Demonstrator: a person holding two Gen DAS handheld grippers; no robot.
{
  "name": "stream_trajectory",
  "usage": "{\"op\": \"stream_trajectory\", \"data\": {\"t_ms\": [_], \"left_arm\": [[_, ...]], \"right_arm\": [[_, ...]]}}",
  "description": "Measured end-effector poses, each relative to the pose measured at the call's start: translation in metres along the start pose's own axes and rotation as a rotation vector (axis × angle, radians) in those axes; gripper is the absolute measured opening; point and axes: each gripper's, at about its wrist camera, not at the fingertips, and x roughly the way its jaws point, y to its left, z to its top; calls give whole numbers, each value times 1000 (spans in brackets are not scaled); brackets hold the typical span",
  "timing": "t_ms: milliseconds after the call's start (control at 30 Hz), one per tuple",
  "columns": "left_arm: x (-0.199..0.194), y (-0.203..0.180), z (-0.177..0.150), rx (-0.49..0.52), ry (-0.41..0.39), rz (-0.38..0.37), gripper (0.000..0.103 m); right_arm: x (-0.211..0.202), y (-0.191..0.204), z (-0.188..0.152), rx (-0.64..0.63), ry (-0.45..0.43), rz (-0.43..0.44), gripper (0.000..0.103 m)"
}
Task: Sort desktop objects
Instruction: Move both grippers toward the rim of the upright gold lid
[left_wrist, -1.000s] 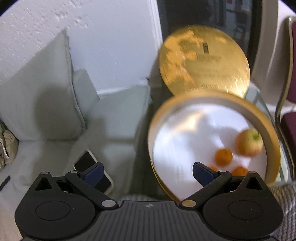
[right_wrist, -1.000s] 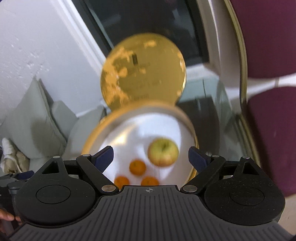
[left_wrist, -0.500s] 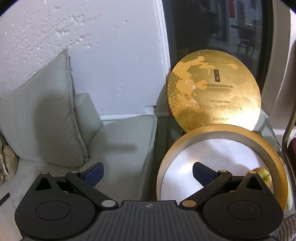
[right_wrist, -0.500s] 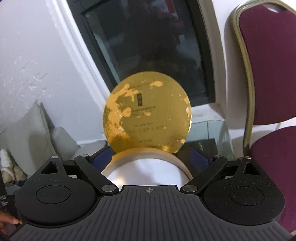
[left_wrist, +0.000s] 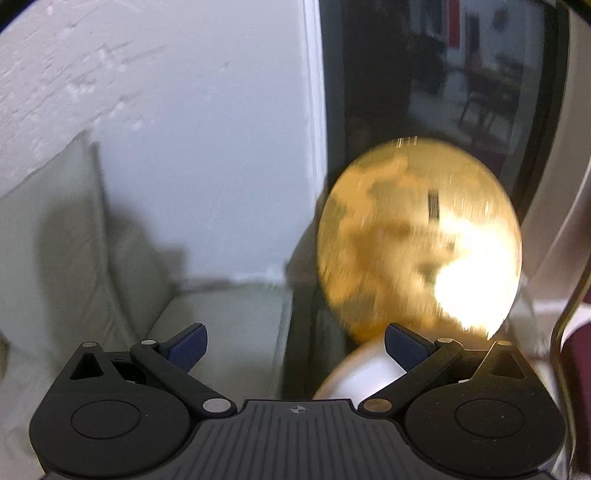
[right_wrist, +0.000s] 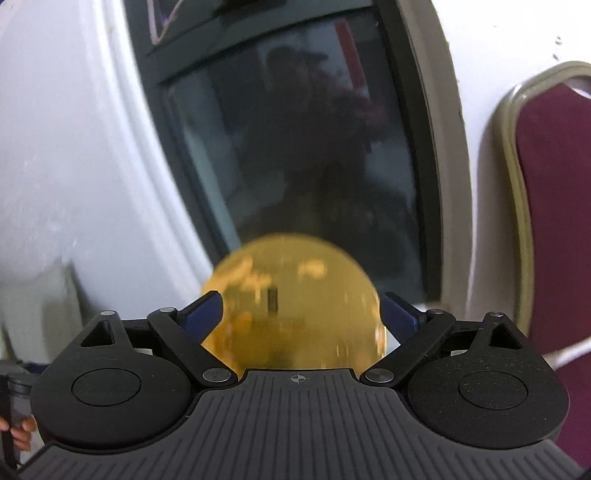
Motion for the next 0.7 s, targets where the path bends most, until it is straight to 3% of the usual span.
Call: {"op": "stream_trajectory", "data": {"t_ms": [167,367,567,700], "left_arm": [[83,-7,21,-24,-16,-50,102],[177,-10,4,-122,1,-126,102],[227,-4,-14,-252,-35,-148,102],[240,-6,-19,-256,-59,-193,102]], "right_arm": [[80,-18,0,5,-39,-45,100],[173,-42,-39,-22,10,-70,100],[228,-74,-70,47,49,-88,100],[243,-80,-83,61,39,-39,100]]}}
